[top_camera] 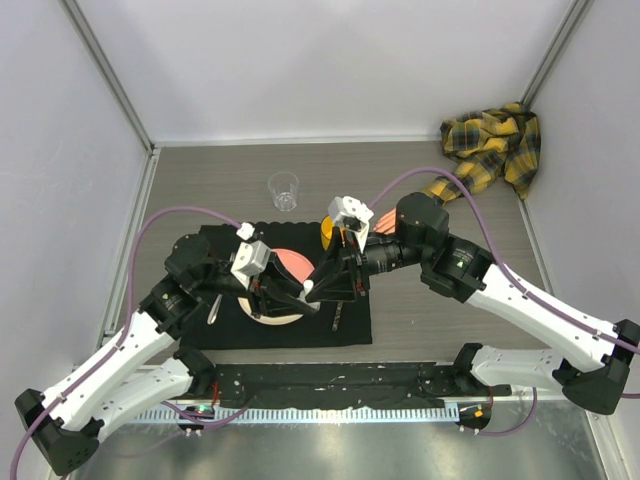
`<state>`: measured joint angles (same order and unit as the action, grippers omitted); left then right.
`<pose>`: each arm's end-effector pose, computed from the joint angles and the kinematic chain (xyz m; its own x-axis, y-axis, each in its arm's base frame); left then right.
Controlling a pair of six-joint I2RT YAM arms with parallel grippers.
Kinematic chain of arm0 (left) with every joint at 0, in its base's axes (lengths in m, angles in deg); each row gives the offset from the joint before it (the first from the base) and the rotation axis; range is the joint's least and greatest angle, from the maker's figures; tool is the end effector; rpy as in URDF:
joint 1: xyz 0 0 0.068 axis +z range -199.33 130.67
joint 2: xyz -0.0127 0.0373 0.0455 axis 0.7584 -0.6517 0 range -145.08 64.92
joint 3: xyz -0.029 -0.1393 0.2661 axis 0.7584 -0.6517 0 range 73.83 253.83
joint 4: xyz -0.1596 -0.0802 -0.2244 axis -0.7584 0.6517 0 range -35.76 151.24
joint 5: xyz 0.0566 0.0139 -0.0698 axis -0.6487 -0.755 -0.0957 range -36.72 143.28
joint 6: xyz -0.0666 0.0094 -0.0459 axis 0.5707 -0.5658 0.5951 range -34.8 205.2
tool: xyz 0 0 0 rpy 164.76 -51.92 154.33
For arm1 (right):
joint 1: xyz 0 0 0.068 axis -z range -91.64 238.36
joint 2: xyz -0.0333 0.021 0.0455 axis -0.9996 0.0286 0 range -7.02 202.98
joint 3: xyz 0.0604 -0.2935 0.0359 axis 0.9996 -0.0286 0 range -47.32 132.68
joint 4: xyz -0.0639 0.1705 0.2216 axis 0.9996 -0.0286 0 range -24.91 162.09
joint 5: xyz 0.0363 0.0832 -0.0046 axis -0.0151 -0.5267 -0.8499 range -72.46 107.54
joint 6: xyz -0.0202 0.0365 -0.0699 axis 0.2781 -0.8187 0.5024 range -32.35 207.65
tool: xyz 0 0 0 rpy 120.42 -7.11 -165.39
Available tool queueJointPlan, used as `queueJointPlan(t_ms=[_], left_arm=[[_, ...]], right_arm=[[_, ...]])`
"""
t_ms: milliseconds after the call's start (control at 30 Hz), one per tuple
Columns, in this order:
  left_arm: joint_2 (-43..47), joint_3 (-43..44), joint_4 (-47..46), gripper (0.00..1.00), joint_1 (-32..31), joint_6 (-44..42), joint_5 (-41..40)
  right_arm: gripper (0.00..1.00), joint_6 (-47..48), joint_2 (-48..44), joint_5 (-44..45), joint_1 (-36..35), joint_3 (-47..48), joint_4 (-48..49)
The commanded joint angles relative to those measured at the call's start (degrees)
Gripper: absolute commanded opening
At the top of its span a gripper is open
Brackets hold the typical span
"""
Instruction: Paint the nails
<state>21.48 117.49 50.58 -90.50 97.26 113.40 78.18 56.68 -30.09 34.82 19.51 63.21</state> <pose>0.1007 -0.1694 0.3840 -0.1547 -0.0030 -0.9880 0.9682 -0.1994 -0.1510 0.1239 0.2554 0.4394 -0.2197 -0.1110 -0.9692 -0.9557 -0.1749 0.2367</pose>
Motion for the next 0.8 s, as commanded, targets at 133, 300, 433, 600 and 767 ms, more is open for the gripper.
queueJointPlan(t_ms=[133, 300, 433, 600, 767], left_arm=[[1.16, 0.72, -3.46, 0.0, 0.65, 0.52, -3.33], [2.74, 3.36, -0.03, 0.0, 0.91, -0.36, -19.83], [3.1, 5.2, 0.5, 0.0, 0.91, 0.78, -33.99], [2.57, 4.51, -6.52, 0.0, 0.91, 2.53, -43.58], [-0.41, 5.38, -9.26, 0.0, 0.83, 2.27, -40.7]], right_arm=[[0.01, 1.56, 0.63, -1.85, 0.1, 0.06, 0.81], [0.01, 3.85, -0.86, 3.85, 0.1, -2.22, -0.96], [0.01, 5.25, -2.88, 24.17, -3.65, -4.68, -0.44], [0.01, 3.32, 1.23, 85.22, -29.02, -7.76, 14.97], [0.01, -2.63, 14.6, 111.71, -39.36, 0.32, 16.01]])
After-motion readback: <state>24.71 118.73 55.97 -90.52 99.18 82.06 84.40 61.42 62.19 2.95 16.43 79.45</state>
